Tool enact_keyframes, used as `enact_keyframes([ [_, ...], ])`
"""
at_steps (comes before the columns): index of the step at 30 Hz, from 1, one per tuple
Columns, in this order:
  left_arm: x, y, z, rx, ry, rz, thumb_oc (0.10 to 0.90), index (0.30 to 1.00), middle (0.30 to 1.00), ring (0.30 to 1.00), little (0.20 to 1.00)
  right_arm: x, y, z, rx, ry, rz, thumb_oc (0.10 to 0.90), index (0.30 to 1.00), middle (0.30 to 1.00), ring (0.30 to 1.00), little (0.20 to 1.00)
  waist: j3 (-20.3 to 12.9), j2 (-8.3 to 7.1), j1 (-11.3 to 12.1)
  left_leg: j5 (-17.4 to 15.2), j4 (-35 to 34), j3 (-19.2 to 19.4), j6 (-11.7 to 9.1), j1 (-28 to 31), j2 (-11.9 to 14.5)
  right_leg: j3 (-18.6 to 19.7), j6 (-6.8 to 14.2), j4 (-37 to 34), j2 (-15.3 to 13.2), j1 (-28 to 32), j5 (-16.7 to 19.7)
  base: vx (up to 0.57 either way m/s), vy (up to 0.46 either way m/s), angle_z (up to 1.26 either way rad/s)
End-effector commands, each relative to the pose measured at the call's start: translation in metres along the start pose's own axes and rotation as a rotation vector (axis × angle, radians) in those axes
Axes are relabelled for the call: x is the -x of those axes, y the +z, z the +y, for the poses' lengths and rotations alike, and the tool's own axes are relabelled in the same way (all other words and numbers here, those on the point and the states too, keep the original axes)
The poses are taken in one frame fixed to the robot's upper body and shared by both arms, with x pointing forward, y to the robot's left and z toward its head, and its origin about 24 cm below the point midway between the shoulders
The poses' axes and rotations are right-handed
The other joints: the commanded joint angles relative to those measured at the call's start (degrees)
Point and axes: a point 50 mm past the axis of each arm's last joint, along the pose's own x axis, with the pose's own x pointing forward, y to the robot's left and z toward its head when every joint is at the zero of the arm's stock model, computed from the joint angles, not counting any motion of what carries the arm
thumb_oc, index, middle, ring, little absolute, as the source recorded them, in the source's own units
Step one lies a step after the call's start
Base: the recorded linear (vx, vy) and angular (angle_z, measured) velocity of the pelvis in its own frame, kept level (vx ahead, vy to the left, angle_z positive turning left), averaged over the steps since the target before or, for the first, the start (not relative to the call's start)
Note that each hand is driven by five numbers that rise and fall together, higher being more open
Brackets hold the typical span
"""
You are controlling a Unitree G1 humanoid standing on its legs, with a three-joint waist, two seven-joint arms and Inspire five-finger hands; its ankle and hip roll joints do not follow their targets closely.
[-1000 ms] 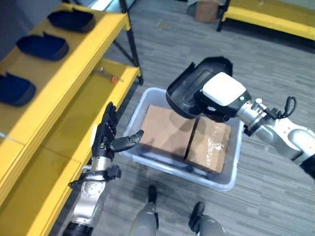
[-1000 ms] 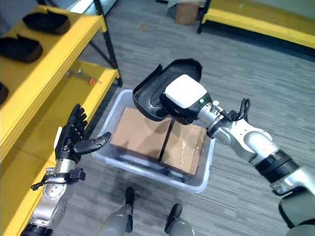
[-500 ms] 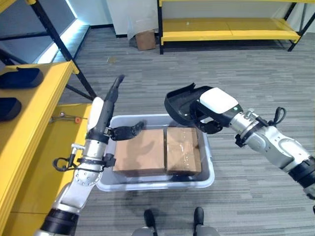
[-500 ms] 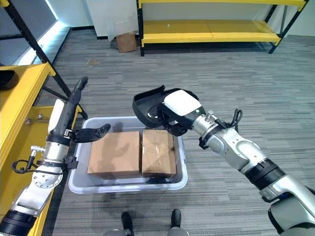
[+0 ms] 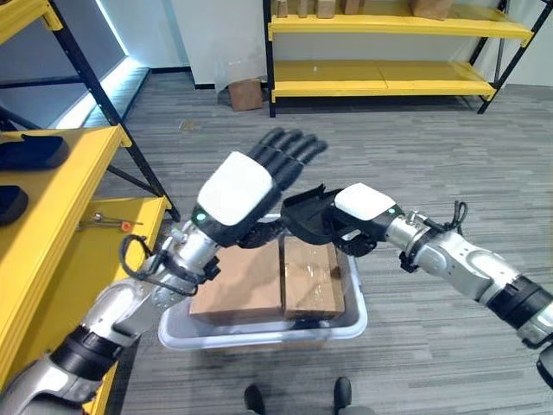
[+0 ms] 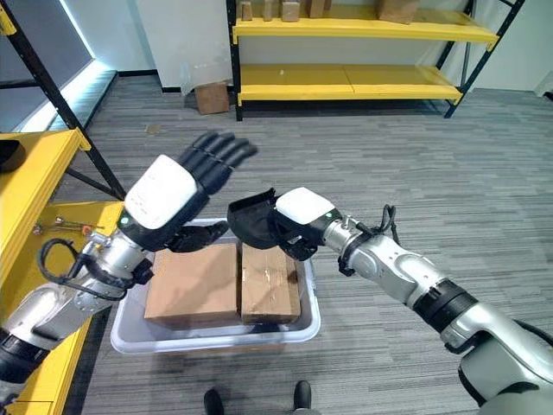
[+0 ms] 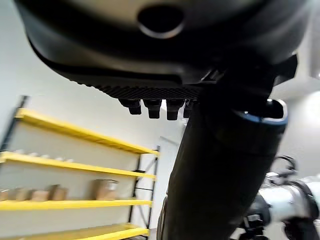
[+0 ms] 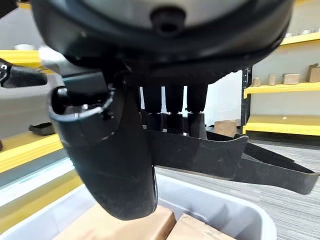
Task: Move parts from the plastic box to the shelf.
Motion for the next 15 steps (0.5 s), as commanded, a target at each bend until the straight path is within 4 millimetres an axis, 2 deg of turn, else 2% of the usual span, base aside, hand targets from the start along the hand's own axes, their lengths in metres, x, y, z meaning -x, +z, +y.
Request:
enact_keyframes([
  [1, -0.019, 0.008, 0.020, -0.058, 0.101, -0.118, 0.900, 1.000, 1.000, 1.000, 1.000, -0.027, 0.014, -0.066, 0.023, -0.234, -0.090, 0.400, 0.300, 0.300, 0.300, 0.300, -6.97, -1.73, -0.34, -5.63, -0.42, -5.89, -1.59, 4.15, 3.16, 2.34, 4.72, 1.05, -3.96, 2.11, -1.06, 0.00, 0.000, 0.00],
  [15, -0.026, 0.018, -0.002, 0.005, 0.047, -0.141, 0.900, 1.000, 1.000, 1.000, 1.000, -0.033, 0.022, -0.068, -0.001, -0.257, -0.117, 0.400, 0.300, 0.300, 0.300, 0.300, -6.96, -2.28, -0.50, -5.51, -0.42, -6.06, -1.76, 3.90, 3.18, 1.79, 4.62, 0.38, -3.90, 2.57, -0.67, 0.00, 0.000, 0.00],
])
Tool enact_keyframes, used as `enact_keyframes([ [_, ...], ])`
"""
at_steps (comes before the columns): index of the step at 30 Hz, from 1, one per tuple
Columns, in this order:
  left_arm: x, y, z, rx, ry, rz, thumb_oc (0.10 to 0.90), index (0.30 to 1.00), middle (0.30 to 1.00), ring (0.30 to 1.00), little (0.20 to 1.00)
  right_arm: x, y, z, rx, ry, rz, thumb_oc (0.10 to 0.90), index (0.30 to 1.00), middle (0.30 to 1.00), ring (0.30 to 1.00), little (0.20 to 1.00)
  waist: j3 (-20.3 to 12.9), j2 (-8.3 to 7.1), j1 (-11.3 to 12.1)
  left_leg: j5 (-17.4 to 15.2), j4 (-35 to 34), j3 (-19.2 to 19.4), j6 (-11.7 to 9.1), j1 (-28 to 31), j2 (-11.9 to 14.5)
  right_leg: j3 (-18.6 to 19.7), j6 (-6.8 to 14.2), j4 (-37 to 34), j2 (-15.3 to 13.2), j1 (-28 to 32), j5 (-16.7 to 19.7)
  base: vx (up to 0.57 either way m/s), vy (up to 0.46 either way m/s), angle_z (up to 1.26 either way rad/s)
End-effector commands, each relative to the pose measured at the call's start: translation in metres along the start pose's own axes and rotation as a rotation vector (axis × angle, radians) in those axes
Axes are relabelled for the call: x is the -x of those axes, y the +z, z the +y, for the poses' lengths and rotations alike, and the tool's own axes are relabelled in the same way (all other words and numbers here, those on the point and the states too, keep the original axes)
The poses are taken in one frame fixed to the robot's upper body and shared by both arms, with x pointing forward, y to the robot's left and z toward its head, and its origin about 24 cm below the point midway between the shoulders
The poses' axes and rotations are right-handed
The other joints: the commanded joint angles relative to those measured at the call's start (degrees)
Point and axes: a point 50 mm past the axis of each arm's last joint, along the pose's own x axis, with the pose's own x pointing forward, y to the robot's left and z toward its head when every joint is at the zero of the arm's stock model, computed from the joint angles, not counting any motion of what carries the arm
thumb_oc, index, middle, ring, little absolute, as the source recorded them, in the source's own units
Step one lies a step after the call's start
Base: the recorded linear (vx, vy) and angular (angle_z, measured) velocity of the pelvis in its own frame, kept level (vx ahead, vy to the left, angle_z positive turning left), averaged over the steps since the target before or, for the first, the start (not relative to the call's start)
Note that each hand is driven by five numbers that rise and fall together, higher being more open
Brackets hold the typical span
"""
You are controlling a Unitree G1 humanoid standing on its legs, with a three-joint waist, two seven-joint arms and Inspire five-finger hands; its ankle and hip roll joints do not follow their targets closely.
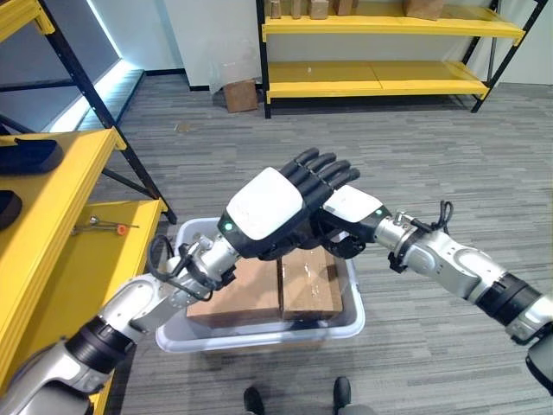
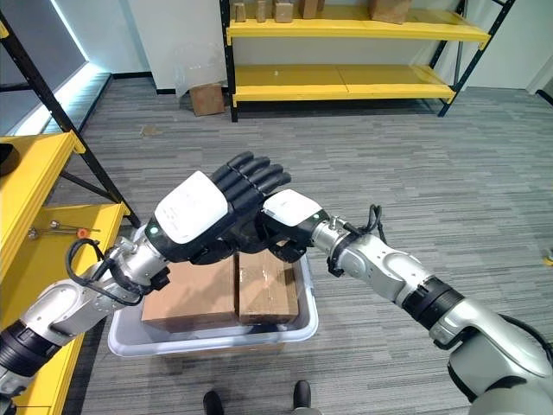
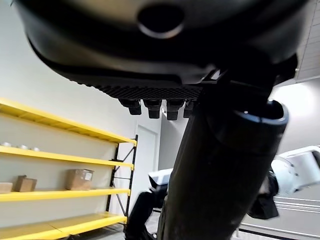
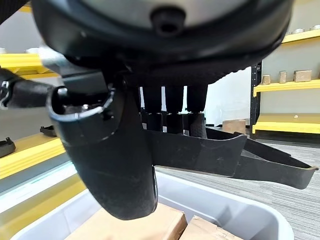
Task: Move parts from the plastic box to the shelf.
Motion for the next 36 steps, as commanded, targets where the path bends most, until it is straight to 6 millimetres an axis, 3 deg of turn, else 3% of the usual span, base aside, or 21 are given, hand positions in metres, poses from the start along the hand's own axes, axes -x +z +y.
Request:
enact_keyframes([
  [1, -0.023, -0.001, 0.014, -0.019, 0.110, -0.038, 0.900, 1.000, 1.000, 1.000, 1.000, -0.025, 0.012, -0.068, 0.013, -0.256, -0.079, 0.400, 0.300, 0.300, 0.300, 0.300, -6.91, -2.25, 0.64, -5.47, -0.42, -6.05, -1.74, 3.74, 3.14, 1.81, 4.57, 0.38, -3.97, 2.42, -0.64, 0.00, 0.000, 0.00],
  [16, -0.010, -0.016, -0.023, 0.086, 0.088, 0.166, 0.900, 1.000, 1.000, 1.000, 1.000, -0.024, 0.010, -0.068, -0.001, -0.290, -0.057, 0.400, 0.300, 0.300, 0.300, 0.300, -6.80, -2.80, 0.41, -5.48, -0.42, -5.84, -1.70, 3.75, 3.50, 2.18, 4.13, 0.19, -3.66, 2.63, -0.91, 0.00, 0.000, 0.00],
  [17, -0.008, -0.017, -0.025, 0.094, 0.092, 0.182, 0.849, 0.929, 0.929, 0.929, 0.929, -0.024, 0.009, -0.067, -0.004, -0.293, -0.055, 0.400, 0.300, 0.300, 0.300, 0.300, -6.78, -2.87, 0.44, -5.49, -0.42, -5.85, -1.68, 3.75, 3.52, 2.19, 4.11, 0.20, -3.65, 2.62, -0.92, 0.00, 0.000, 0.00],
  [18, -0.005, -0.018, -0.027, 0.098, 0.095, 0.207, 0.518, 0.465, 0.465, 0.465, 0.465, -0.024, 0.010, -0.067, -0.007, -0.296, -0.055, 0.400, 0.300, 0.300, 0.300, 0.300, -6.81, -2.90, 0.44, -5.50, -0.42, -5.80, -1.69, 3.83, 3.53, 2.21, 4.10, 0.20, -3.65, 2.67, -0.93, 0.00, 0.000, 0.00],
  [19, -0.002, -0.022, -0.030, 0.104, 0.107, 0.247, 0.400, 0.300, 0.300, 0.300, 0.300, -0.023, 0.009, -0.065, -0.013, -0.299, -0.049, 0.400, 0.300, 0.300, 0.300, 0.300, -6.70, -2.98, 0.53, -5.49, -0.42, -5.85, -1.67, 3.79, 3.53, 2.18, 4.05, 0.20, -3.60, 2.68, -1.01, 0.00, 0.000, 0.00],
  [36, 0.007, -0.045, -0.036, -0.022, 0.204, 0.411, 0.400, 0.300, 0.300, 0.300, 0.300, -0.023, 0.012, -0.067, -0.028, -0.338, -0.055, 0.400, 0.300, 0.300, 0.300, 0.300, -6.97, -3.51, 0.12, -5.90, -0.42, -5.66, -1.53, 4.02, 3.50, 2.43, 4.02, 0.26, -3.53, 2.80, -1.24, 0.00, 0.000, 0.00],
])
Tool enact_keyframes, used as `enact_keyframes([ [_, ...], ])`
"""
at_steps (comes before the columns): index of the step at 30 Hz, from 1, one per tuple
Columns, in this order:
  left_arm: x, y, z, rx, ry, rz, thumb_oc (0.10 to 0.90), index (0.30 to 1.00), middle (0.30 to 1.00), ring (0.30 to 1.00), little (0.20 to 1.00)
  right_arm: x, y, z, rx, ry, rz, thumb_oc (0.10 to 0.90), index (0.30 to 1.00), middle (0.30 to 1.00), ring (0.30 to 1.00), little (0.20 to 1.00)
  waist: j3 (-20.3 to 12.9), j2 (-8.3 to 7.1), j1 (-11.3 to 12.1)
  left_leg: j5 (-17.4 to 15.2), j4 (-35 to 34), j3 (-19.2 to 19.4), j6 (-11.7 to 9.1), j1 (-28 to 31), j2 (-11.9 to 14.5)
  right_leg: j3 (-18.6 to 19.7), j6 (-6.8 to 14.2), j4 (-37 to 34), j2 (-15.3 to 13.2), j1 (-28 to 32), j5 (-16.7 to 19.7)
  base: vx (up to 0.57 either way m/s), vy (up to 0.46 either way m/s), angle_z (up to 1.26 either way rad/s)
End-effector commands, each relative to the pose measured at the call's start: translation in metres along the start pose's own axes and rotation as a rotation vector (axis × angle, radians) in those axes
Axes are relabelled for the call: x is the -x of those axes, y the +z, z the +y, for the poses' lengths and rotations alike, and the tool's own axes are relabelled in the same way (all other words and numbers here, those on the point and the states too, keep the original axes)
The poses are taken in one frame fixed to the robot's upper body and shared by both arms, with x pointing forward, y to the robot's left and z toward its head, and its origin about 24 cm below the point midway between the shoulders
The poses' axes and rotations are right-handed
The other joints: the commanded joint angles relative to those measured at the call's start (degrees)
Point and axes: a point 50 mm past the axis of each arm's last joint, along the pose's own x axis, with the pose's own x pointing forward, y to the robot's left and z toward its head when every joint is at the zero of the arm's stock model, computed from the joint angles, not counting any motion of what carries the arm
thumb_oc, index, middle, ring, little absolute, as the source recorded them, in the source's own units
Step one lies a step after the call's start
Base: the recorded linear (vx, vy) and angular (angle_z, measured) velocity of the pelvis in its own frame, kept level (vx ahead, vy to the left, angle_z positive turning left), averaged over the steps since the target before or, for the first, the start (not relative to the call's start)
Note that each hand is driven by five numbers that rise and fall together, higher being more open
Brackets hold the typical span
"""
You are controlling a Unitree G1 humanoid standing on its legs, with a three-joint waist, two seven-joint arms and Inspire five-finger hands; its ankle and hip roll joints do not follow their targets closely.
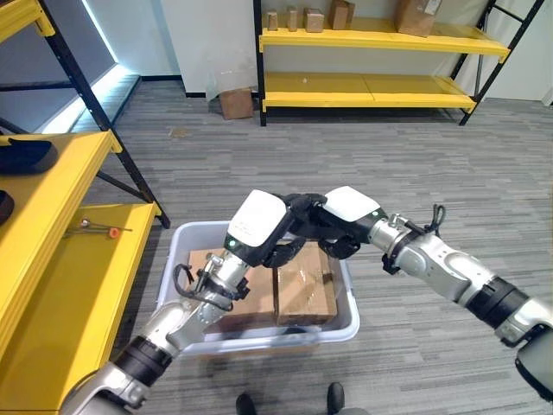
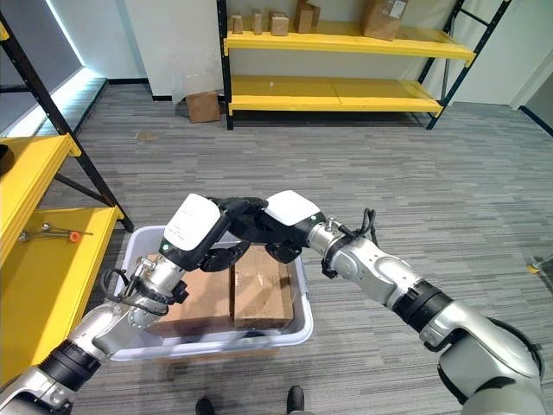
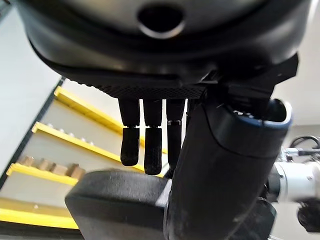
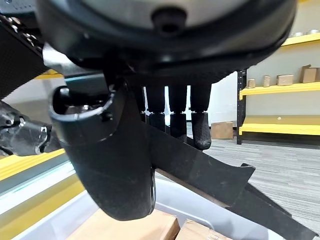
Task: Move parts from the plastic box to the shelf.
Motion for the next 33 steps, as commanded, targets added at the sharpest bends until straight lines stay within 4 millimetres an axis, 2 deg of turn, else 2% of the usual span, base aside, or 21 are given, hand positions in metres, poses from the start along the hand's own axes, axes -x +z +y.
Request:
enact_keyframes([
  [1, -0.019, -0.023, 0.025, -0.112, 0.153, 0.068, 0.400, 0.300, 0.300, 0.300, 0.300, -0.017, 0.018, -0.071, 0.014, -0.313, -0.126, 0.400, 0.300, 0.300, 0.300, 0.300, -5.75, -1.59, 0.42, -5.80, -0.40, -5.72, -1.52, 3.41, 3.38, 2.32, 4.02, 0.29, -3.56, 2.28, -1.19, 0.00, 0.000, 0.00],
  [16, -0.022, -0.025, 0.026, -0.136, 0.172, 0.076, 0.400, 0.300, 0.300, 0.300, 0.300, -0.018, 0.020, -0.071, 0.018, -0.314, -0.130, 0.400, 0.300, 0.300, 0.300, 0.300, -5.87, -1.76, 0.27, -5.94, -0.40, -5.58, -1.53, 3.51, 3.42, 2.45, 4.02, 0.28, -3.51, 2.26, -1.19, 0.00, 0.000, 0.00],
  [17, -0.026, -0.030, 0.033, -0.171, 0.230, 0.104, 0.400, 0.300, 0.300, 0.300, 0.300, -0.019, 0.024, -0.073, 0.016, -0.330, -0.151, 0.400, 0.300, 0.300, 0.300, 0.300, -6.29, -2.05, -0.16, -6.06, -0.40, -5.39, -1.52, 3.78, 3.52, 2.79, 3.93, 0.19, -3.37, 2.34, -1.24, 0.05, -0.006, -0.01],
  [18, -0.031, -0.046, 0.066, -0.318, 0.348, 0.124, 0.400, 0.300, 0.300, 0.300, 0.300, -0.016, 0.026, -0.078, 0.028, -0.343, -0.167, 0.400, 0.300, 0.300, 0.300, 0.300, -6.58, -2.04, -0.53, -6.22, -0.40, -4.91, -1.74, 4.15, 3.93, 3.20, 3.90, 0.23, -3.02, 2.33, -1.53, 0.05, -0.007, -0.01],
  [21, -0.031, -0.049, 0.073, -0.360, 0.358, 0.128, 0.400, 0.300, 0.300, 0.300, 0.300, -0.014, 0.027, -0.081, 0.017, -0.357, -0.174, 0.400, 0.300, 0.300, 0.300, 0.300, -6.65, -1.92, -0.58, -6.25, -0.40, -4.89, -1.77, 4.15, 3.97, 3.34, 3.89, 0.22, -2.95, 2.25, -1.51, 0.01, -0.005, -0.13],
  [26, -0.028, -0.052, 0.077, -0.375, 0.365, 0.140, 0.400, 0.300, 0.300, 0.300, 0.300, -0.011, 0.026, -0.083, -0.007, -0.379, -0.172, 0.400, 0.300, 0.300, 0.300, 0.300, -6.71, -1.70, -0.75, -6.30, -0.40, -4.82, -1.79, 4.30, 3.98, 3.36, 3.82, 0.22, -2.87, 2.30, -1.48, 0.00, -0.002, -0.04],
  [33, -0.026, -0.048, 0.070, -0.355, 0.338, 0.127, 0.400, 0.300, 0.300, 0.300, 0.300, -0.011, 0.028, -0.082, -0.029, -0.393, -0.175, 0.400, 0.300, 0.300, 0.300, 0.300, -6.87, -1.38, -1.00, -6.36, -0.40, -4.73, -1.80, 4.54, 3.94, 3.56, 3.76, 0.20, -2.86, 2.40, -1.51, 0.00, 0.000, 0.00],
])
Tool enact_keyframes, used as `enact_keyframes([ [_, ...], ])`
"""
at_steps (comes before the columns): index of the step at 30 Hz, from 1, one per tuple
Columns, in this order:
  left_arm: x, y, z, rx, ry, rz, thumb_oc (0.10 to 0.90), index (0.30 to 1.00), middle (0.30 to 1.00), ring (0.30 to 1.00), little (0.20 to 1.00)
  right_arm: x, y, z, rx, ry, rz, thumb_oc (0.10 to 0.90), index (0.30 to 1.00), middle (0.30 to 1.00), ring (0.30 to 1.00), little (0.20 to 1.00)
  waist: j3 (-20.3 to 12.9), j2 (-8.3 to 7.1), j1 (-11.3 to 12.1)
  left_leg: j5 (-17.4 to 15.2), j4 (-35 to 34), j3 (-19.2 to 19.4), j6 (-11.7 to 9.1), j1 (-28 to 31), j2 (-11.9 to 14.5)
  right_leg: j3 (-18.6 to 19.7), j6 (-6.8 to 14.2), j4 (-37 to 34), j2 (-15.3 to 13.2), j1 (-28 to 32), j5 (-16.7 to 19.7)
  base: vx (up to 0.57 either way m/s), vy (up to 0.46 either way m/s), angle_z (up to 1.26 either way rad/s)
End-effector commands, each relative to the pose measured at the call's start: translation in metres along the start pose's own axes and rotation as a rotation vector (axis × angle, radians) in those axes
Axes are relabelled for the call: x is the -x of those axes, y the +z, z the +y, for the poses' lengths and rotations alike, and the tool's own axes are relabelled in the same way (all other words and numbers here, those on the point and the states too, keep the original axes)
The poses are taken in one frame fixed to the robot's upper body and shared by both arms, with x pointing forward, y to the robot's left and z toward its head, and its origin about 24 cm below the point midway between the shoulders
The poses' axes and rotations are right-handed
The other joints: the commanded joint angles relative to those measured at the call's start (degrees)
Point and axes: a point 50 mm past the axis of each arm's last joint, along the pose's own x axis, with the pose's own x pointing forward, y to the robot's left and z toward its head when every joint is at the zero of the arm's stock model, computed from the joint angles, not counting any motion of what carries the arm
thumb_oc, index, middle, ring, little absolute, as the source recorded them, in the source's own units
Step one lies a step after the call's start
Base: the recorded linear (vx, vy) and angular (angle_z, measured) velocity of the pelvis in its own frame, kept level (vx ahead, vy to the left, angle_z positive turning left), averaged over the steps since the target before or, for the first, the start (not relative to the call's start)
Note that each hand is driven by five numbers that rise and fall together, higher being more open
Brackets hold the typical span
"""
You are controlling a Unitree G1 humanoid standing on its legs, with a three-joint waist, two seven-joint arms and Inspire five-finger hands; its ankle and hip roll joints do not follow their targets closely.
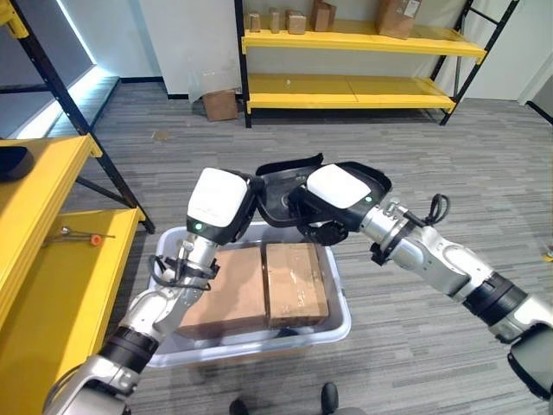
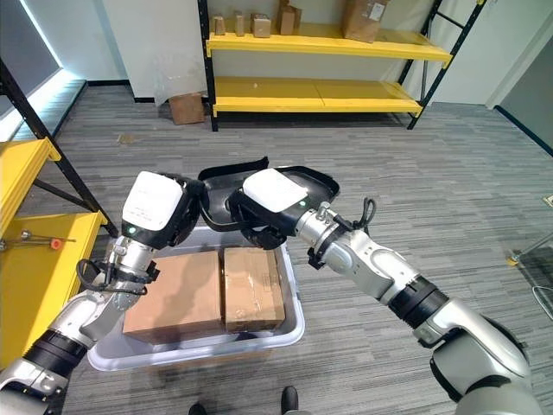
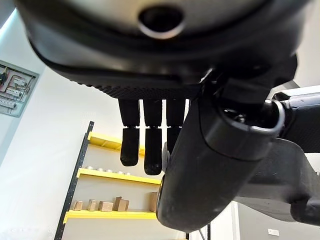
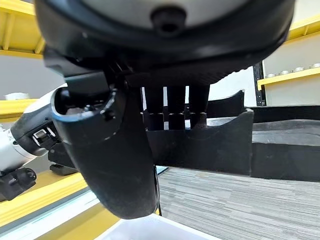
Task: Move parts from the plastic box to the shelf.
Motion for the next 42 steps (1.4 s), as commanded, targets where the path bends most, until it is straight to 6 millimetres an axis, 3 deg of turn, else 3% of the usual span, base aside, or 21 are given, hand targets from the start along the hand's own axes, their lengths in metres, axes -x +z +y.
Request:
enact_keyframes([
  [1, -0.032, -0.007, 0.035, -0.040, 0.242, 0.003, 0.400, 0.300, 0.300, 0.300, 0.300, -0.013, -0.004, -0.051, 0.012, -0.219, -0.009, 0.400, 0.300, 0.300, 0.300, 0.300, -6.28, -0.26, 0.75, -5.93, -0.40, -6.03, -1.38, 3.88, 3.60, 2.22, 3.79, 0.21, -3.32, 2.62, -1.45, 0.00, 0.000, 0.00],
  [16, -0.028, -0.004, 0.028, -0.016, 0.217, 0.006, 0.400, 0.300, 0.300, 0.300, 0.300, -0.012, -0.004, -0.048, 0.007, -0.230, -0.005, 0.400, 0.300, 0.300, 0.300, 0.300, -6.45, 0.02, 0.51, -6.05, -0.40, -5.91, -1.33, 4.15, 3.57, 2.57, 3.65, 0.18, -3.17, 2.82, -1.48, 0.00, 0.000, 0.00],
  [24, -0.017, -0.007, 0.024, -0.001, 0.193, 0.028, 0.400, 0.300, 0.300, 0.300, 0.300, -0.005, -0.014, -0.049, 0.029, -0.237, 0.039, 0.400, 0.300, 0.300, 0.300, 0.300, -6.31, -0.01, 0.80, -6.14, -0.40, -6.03, -1.24, 4.12, 3.42, 2.59, 3.64, 0.14, -3.17, 2.86, -1.56, 0.00, 0.000, 0.00],
  [32, 0.006, -0.019, 0.025, -0.017, 0.163, 0.078, 0.400, 0.300, 0.300, 0.300, 0.300, 0.016, -0.036, -0.044, 0.057, -0.226, 0.152, 0.400, 0.300, 0.300, 0.300, 0.300, -6.05, 0.04, 1.39, -6.11, -0.40, -6.60, -1.18, 3.96, 3.28, 2.01, 3.65, 0.12, -3.18, 3.01, -1.68, 0.00, 0.000, 0.00],
  [42, 0.019, -0.031, 0.030, -0.048, 0.152, 0.125, 0.400, 0.300, 0.300, 0.300, 0.300, 0.038, -0.056, -0.042, 0.081, -0.220, 0.257, 0.400, 0.300, 0.300, 0.300, 0.300, -6.01, 0.16, 1.82, -6.07, -0.40, -7.06, -1.20, 3.71, 3.31, 1.65, 3.66, 0.16, -3.18, 3.10, -1.75, 0.00, 0.000, 0.00],
])
